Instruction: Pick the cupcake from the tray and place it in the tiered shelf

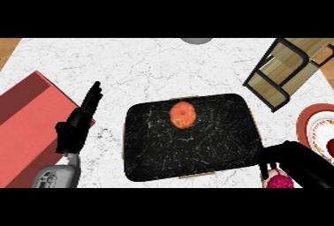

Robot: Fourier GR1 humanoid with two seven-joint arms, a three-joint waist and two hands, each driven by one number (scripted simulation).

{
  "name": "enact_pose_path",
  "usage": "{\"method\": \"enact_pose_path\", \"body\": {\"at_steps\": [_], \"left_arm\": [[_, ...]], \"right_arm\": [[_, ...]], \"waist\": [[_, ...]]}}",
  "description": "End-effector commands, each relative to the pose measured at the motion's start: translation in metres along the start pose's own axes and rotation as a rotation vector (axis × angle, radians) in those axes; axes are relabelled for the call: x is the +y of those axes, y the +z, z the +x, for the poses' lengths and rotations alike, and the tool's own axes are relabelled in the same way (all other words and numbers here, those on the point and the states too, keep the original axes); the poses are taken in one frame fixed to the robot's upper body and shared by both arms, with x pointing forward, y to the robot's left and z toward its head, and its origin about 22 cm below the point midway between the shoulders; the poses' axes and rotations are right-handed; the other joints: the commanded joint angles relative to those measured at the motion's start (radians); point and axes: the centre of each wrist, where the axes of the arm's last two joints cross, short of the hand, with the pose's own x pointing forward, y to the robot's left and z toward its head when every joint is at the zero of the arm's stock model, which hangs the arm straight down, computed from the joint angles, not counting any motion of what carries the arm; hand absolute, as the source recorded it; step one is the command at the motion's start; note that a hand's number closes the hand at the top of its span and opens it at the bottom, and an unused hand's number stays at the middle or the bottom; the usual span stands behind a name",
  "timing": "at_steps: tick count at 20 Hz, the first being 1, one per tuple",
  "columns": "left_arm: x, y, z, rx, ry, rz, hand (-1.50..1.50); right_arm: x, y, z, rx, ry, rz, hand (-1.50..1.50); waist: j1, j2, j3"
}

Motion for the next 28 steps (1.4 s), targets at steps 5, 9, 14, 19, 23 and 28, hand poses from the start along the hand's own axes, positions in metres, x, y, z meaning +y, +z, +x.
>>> {"method": "enact_pose_path", "body": {"at_steps": [5, 9, 14, 19, 23, 28], "left_arm": [[0.012, 0.001, -0.006, 0.017, 0.017, 0.006, 0.0], [0.005, -0.006, 0.0, 0.004, -0.01, -0.003, 0.0], [-0.014, -0.009, 0.013, -0.007, -0.008, -0.008, 0.0], [-0.008, -0.004, -0.013, -0.004, 0.009, -0.027, 0.0], [0.005, -0.01, -0.007, -0.022, -0.008, -0.035, 0.0], [-0.007, -0.015, 0.002, -0.019, 0.006, -0.061, 0.0]], "right_arm": [[-0.016, 0.086, -0.031, -0.163, -0.322, -0.218, 1.5], [-0.041, 0.128, -0.029, -0.187, -0.334, -0.334, 1.5], [-0.081, 0.177, -0.03, -0.158, -0.369, -0.452, 1.5], [-0.119, 0.197, -0.023, -0.088, -0.32, -0.629, 1.5], [-0.154, 0.198, -0.015, -0.069, -0.334, -0.711, 1.5], [-0.212, 0.208, -0.023, 0.008, -0.269, -0.851, 1.5]], "waist": [[-0.009, 0.001, -0.002], [0.008, 0.004, -0.002], [0.017, 0.003, -0.003], [0.034, 0.008, -0.004], [0.045, 0.009, -0.003], [0.064, 0.012, -0.002]]}}
